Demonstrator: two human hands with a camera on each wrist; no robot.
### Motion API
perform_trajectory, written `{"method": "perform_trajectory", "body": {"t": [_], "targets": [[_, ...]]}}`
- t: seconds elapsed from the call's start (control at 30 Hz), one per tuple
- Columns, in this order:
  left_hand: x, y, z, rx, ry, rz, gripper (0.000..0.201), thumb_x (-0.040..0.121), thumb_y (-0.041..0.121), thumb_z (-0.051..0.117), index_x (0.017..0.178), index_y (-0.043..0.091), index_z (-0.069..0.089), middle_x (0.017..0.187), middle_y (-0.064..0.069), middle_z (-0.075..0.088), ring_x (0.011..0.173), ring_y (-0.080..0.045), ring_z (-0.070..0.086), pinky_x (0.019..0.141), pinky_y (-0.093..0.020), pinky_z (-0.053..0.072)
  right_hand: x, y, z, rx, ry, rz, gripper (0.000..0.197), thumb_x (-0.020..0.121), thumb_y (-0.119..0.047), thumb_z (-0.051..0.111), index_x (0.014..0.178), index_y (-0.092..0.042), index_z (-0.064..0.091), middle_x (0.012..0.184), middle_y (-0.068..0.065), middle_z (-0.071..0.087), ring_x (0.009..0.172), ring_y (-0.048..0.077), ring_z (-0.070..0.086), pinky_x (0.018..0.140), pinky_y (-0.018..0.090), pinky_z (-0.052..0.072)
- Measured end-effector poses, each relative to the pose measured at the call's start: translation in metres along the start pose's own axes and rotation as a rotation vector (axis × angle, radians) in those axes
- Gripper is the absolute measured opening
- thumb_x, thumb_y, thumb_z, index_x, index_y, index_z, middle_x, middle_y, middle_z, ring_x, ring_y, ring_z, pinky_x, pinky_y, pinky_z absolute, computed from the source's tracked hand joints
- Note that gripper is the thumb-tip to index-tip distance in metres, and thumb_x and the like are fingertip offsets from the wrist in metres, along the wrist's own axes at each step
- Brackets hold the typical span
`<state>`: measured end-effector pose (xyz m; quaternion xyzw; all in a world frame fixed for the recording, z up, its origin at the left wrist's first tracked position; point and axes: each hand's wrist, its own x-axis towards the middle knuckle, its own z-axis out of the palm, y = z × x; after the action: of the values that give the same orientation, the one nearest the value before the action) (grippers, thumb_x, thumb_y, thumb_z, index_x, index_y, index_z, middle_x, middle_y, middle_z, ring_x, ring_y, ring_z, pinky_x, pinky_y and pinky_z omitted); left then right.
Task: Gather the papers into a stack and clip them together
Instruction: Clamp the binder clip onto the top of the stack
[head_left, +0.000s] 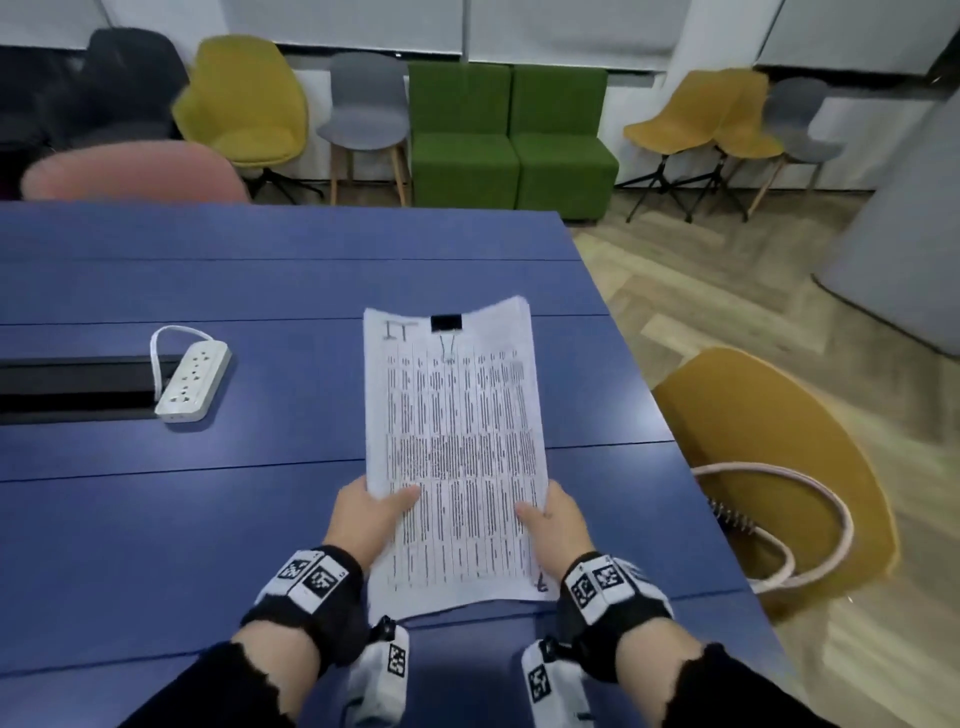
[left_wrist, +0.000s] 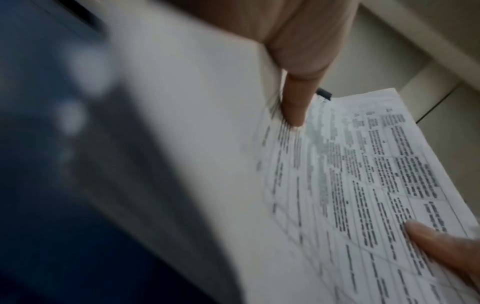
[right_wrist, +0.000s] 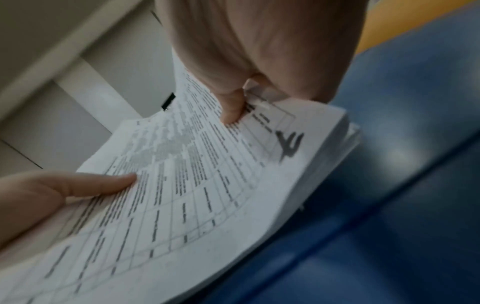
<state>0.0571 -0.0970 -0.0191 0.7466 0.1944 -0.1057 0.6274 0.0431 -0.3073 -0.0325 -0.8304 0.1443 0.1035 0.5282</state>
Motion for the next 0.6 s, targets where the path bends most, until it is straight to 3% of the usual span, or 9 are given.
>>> {"method": "perform_trajectory", "body": {"t": [0.17,0.23,0.33,0.47,0.6], "targets": [[0.007,-0.030,0.007,0.231,0.048,-0.112,0.044,0.092,0.032,0.061,0.125,0.005,0.051,0.120,-0.008,0.062,0.106,-0.026,0.060,0.091,-0.037,0.048,0.009,0.019,-0.001,-0.133,0.004,0.087,0.013,0.097,-0.012,0.044,0.106,-0.014,0.053,0.102,0.000,0.060,0.087,0.016,0.055,0.072,0.023,0.043],[0.001,-0.039,0.000,0.165,0.021,-0.129,0.036,0.096,0.033,0.054,0.123,0.008,0.052,0.116,-0.004,0.064,0.102,-0.023,0.062,0.091,-0.037,0.049,0.010,0.027,-0.009,-0.145,-0.012,0.143,0.012,0.094,-0.019,0.051,0.106,-0.014,0.051,0.102,0.003,0.061,0.091,0.019,0.058,0.077,0.026,0.044],[-0.016,-0.055,-0.016,-0.002,-0.043,-0.156,0.017,0.099,0.015,0.047,0.111,0.011,0.058,0.103,-0.009,0.072,0.090,-0.025,0.068,0.079,-0.039,0.055,0.002,0.047,-0.021,-0.199,-0.113,0.228,0.019,0.085,-0.019,0.062,0.097,-0.020,0.048,0.092,-0.003,0.059,0.095,0.022,0.061,0.085,0.036,0.051],[-0.039,-0.072,-0.033,-0.073,-0.100,-0.119,0.030,0.095,-0.008,0.047,0.107,0.013,0.064,0.096,-0.013,0.075,0.085,-0.030,0.071,0.065,-0.034,0.057,-0.012,0.071,-0.024,-0.295,-0.163,0.247,0.018,0.077,-0.008,0.062,0.079,-0.018,0.047,0.082,0.004,0.055,0.075,0.023,0.057,0.069,0.039,0.055],[-0.022,-0.071,-0.033,0.171,0.000,0.016,0.033,0.085,-0.007,0.058,0.099,0.019,0.071,0.082,-0.006,0.077,0.083,-0.024,0.073,0.086,-0.041,0.057,-0.010,0.058,-0.017,-0.352,-0.014,0.187,0.023,0.076,0.000,0.065,0.071,-0.016,0.048,0.074,-0.001,0.054,0.070,0.022,0.057,0.071,0.041,0.058]]}}
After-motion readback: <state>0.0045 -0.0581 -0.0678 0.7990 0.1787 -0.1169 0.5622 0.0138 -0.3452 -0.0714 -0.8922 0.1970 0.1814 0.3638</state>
